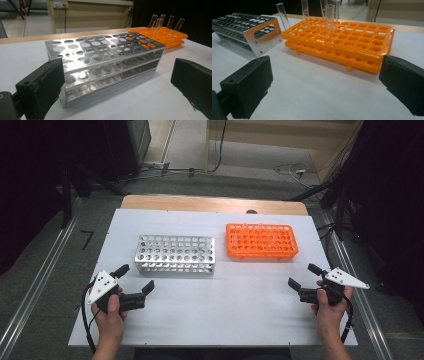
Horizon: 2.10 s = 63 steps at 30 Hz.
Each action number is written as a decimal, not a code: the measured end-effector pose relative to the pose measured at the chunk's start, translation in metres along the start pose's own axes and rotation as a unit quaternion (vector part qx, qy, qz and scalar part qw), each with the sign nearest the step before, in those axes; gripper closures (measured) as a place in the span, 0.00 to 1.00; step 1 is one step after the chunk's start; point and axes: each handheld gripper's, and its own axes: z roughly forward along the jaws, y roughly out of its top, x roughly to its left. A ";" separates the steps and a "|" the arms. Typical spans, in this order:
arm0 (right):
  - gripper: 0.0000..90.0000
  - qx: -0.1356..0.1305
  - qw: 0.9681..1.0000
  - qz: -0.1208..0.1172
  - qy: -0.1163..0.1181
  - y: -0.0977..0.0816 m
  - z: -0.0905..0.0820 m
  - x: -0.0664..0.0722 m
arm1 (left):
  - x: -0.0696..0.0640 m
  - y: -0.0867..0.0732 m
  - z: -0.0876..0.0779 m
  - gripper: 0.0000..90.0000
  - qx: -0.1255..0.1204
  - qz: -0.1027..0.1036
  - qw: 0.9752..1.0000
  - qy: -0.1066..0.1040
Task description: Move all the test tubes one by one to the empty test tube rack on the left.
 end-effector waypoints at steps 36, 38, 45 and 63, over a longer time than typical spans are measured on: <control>0.62 0.067 0.997 0.041 -0.008 0.047 0.100 -0.012 | -0.008 0.005 0.001 0.00 0.001 0.000 1.000 -0.004; 0.62 0.070 0.996 0.046 -0.008 0.045 0.104 -0.012 | -0.009 0.005 0.002 0.00 0.000 -0.001 1.000 -0.005; 0.70 0.069 0.996 0.053 -0.026 0.044 0.118 -0.010 | -0.011 0.005 0.003 0.00 0.000 0.000 1.000 -0.009; 0.82 0.038 0.998 0.030 -0.045 0.046 0.118 -0.002 | -0.023 0.007 0.007 0.00 0.008 0.008 0.999 -0.043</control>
